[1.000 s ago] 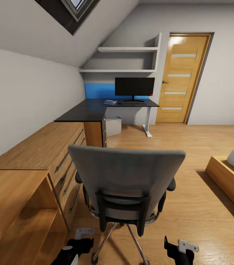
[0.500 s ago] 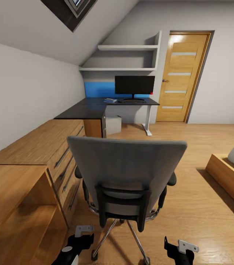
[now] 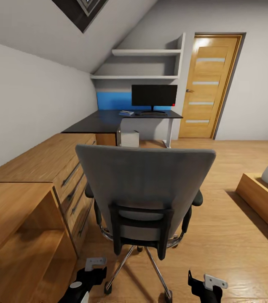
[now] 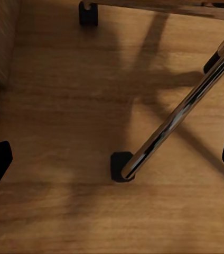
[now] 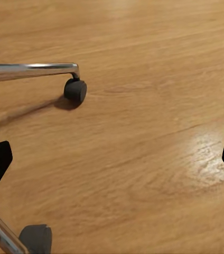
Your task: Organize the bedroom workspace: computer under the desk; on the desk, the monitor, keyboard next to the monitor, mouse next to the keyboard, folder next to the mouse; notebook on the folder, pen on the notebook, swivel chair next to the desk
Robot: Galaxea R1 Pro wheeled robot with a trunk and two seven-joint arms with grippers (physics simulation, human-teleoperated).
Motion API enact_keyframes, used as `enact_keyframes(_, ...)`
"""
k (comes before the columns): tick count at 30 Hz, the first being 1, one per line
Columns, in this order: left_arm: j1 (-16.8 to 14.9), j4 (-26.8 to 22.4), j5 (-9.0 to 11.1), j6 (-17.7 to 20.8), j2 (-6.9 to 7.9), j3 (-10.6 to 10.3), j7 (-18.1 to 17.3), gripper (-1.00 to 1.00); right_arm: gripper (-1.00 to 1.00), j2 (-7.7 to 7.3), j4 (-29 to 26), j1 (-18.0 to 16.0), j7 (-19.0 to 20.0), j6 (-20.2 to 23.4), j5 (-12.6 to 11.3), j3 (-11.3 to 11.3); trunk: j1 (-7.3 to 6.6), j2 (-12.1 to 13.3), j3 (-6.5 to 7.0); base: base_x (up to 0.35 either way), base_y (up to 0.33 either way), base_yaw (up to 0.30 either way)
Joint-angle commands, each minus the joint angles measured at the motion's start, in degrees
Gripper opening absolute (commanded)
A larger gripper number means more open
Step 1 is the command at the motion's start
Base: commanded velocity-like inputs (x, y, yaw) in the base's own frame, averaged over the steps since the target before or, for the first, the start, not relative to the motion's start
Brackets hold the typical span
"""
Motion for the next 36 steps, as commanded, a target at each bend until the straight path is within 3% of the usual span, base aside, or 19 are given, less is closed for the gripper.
enact_keyframes(1,0.0,-0.1,0.1,0.3,0.0,-0.1,0.3,1.0,1.0,-0.01,-0.1,0.0,-0.5,0.0,-0.1,0.5,0.21,-0.4,-0.24,0.0,0.0,0.0)
enact_keyframes(20,0.0,-0.1,0.2,0.3,-0.18,-0.2,0.3,1.0,1.0,0.26,1.0,0.0,-0.5,-3.1,0.1,0.7,4.39,-8.1,-3.65,0.0,0.0,0.0)
enact_keyframes(21,0.0,-0.2,0.2,0.3,-0.28,-0.2,0.3,1.0,1.0,0.23,0.9,0.0,-0.5,-3.1,1.5,0.6,4.39,-8.1,-3.65,0.0,0.0,0.0)
enact_keyframes(25,0.0,-0.4,0.3,-1.2,-0.28,-0.2,0.3,1.0,1.0,0.1,0.4,-0.2,-0.5,-3.0,2.1,0.4,4.39,-8.1,-3.65,0.0,0.0,0.0)
enact_keyframes(30,-0.1,-0.7,0.3,-3.1,-0.85,-0.3,0.5,1.0,1.0,0.01,-0.5,-2.4,-0.5,-2.5,2.3,0.3,4.39,-8.1,-3.65,0.0,0.0,0.0)
enact_keyframes(36,-1.9,-4.0,0.0,-2.5,-2.36,-0.3,2.0,1.0,1.0,-0.26,-0.7,-7.6,-0.8,2.6,2.3,0.3,4.39,-8.1,-3.65,0.0,0.0,0.0)
